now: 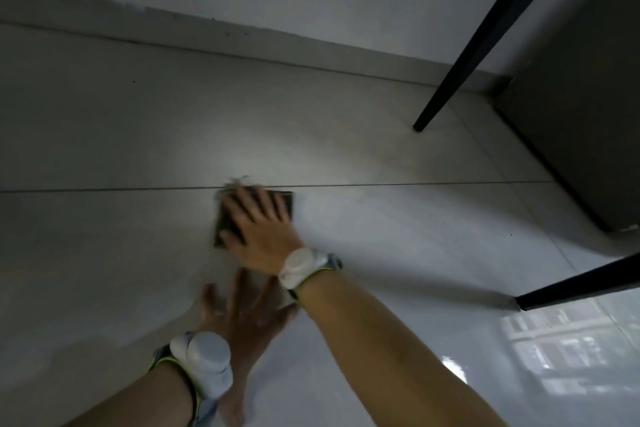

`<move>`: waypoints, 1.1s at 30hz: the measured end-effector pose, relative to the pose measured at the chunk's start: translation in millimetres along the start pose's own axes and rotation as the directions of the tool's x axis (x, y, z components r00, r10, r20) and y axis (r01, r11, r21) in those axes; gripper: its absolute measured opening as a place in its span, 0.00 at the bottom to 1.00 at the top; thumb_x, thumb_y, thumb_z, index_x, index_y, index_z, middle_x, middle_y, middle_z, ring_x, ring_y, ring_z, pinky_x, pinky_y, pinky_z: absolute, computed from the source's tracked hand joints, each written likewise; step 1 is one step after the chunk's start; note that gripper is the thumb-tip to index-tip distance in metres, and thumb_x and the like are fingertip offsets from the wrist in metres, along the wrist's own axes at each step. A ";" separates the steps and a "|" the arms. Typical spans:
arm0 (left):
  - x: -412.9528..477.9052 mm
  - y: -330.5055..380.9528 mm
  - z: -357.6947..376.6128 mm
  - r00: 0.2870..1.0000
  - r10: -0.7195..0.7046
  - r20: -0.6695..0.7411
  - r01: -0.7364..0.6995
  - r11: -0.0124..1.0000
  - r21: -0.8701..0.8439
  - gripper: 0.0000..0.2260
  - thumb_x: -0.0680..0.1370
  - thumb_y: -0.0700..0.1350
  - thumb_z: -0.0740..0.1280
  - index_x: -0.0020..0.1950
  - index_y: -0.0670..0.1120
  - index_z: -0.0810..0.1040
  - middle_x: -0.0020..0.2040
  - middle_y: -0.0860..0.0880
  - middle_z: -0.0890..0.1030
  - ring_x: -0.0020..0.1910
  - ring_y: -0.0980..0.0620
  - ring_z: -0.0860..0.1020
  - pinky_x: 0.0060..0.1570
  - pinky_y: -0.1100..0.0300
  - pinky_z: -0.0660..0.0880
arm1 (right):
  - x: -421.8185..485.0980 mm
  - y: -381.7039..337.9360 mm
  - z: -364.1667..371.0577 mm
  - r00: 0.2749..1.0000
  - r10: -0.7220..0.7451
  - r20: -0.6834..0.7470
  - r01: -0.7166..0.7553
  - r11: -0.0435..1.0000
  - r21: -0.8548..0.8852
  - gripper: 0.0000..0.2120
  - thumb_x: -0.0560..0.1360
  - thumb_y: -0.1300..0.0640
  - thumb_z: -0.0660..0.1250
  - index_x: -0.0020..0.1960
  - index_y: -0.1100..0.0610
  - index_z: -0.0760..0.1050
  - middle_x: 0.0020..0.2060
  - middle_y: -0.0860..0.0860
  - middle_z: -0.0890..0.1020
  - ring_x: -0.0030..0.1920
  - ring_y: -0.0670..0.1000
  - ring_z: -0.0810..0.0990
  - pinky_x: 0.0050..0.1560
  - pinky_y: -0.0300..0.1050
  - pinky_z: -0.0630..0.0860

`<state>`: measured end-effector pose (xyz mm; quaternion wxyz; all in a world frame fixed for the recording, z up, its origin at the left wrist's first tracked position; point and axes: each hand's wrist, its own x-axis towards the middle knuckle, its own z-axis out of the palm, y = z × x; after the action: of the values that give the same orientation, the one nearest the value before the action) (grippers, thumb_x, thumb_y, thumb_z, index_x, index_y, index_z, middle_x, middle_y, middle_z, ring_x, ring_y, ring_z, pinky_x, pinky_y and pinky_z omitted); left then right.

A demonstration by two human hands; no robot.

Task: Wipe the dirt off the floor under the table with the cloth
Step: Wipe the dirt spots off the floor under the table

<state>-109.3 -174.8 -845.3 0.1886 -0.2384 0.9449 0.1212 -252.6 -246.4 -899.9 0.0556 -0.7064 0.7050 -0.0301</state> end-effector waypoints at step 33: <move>-10.4 2.9 6.1 0.990 0.016 -0.137 -0.010 0.999 0.047 0.27 0.72 0.46 0.52 0.71 0.64 0.63 0.64 0.46 0.81 0.55 0.27 0.80 0.39 0.26 0.74 | -263.3 244.9 -22.7 0.266 0.964 -0.027 -0.960 0.267 0.086 0.32 0.83 0.38 0.49 0.83 0.49 0.50 0.83 0.50 0.50 0.81 0.56 0.53 0.80 0.54 0.49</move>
<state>-100.5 -166.1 -846.1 0.1276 -0.2356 0.9598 0.0836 -499.4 16.0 -897.6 0.0548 -0.1327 0.9890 -0.0349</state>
